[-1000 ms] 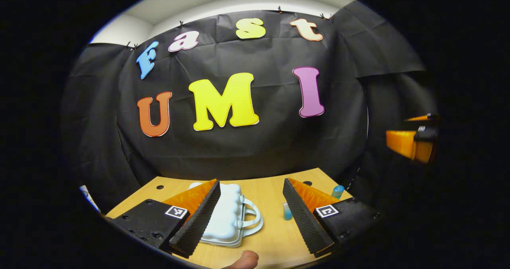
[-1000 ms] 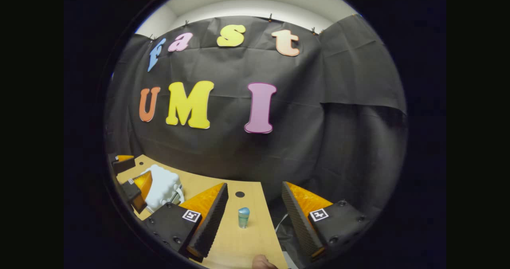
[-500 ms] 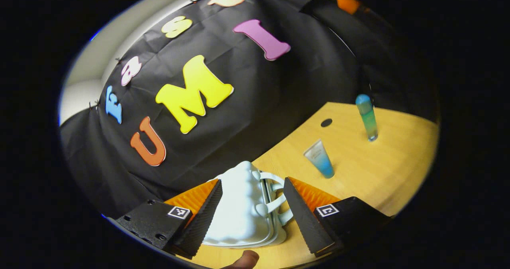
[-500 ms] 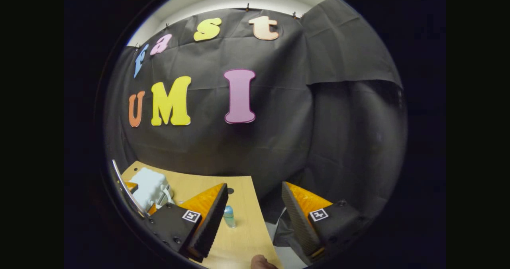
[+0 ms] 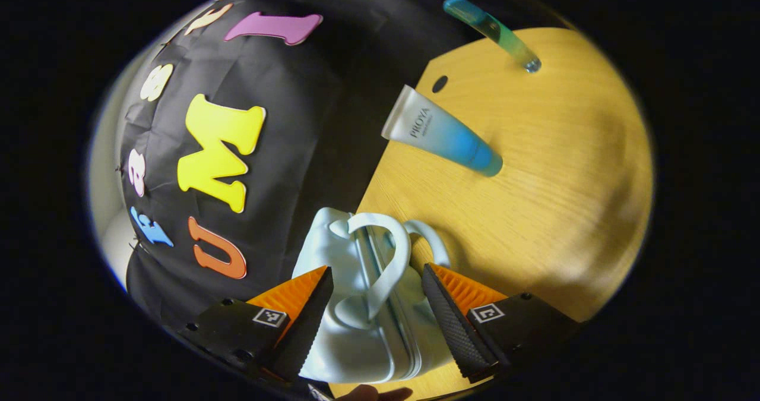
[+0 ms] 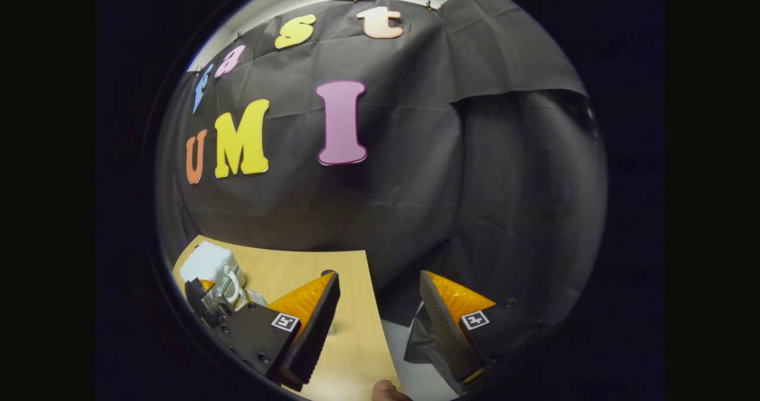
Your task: First open the suitcase, pack the skin care products into it, and then close the suitcase.
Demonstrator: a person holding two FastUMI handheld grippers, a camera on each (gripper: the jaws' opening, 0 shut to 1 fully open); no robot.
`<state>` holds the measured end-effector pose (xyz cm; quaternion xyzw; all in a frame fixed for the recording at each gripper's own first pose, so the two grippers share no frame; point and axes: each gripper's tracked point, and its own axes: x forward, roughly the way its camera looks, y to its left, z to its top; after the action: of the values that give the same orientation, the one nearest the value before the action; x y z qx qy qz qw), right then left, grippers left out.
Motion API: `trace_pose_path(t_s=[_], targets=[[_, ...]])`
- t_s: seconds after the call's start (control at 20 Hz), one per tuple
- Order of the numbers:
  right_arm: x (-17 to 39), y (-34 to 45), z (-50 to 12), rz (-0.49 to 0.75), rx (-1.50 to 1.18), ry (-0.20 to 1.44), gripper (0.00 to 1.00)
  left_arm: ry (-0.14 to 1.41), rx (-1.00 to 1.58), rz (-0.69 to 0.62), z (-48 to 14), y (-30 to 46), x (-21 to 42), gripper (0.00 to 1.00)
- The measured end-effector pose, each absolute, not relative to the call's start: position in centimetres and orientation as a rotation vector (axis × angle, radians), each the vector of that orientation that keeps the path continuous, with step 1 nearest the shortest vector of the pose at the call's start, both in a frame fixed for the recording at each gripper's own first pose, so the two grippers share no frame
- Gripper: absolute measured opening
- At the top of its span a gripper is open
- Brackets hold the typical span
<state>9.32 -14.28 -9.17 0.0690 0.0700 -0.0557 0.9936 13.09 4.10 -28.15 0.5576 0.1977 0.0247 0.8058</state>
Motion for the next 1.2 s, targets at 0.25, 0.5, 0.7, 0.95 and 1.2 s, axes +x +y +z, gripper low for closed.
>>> trace_pose_path(t_s=[0.25, 0.5, 0.7, 0.95, 1.2], targets=[[9.5, -14.8, -9.8, -0.102, 0.13, 0.152, 0.8, 0.476, 1.33, 0.049, -28.9, 4.9, 14.3, 0.73], [8.6, -13.8, -9.3, -0.106, 0.102, 0.153, 0.8, 0.512, 1.421, 0.044, -28.6, 5.6, 14.7, 0.33], [7.3, -12.5, -7.7, -0.145, 0.07, 0.123, 0.8, 0.462, 1.43, 0.039, -27.7, 5.3, 15.0, 0.14], [5.1, -9.8, -4.7, -0.249, 0.06, 0.078, 0.8, 0.371, 1.325, 0.005, -24.6, 5.9, 15.0, 0.03], [4.3, -5.9, -1.5, -0.328, 0.077, 0.034, 0.81, 0.284, 1.181, -0.012, -17.2, 8.7, 14.5, 0.02]])
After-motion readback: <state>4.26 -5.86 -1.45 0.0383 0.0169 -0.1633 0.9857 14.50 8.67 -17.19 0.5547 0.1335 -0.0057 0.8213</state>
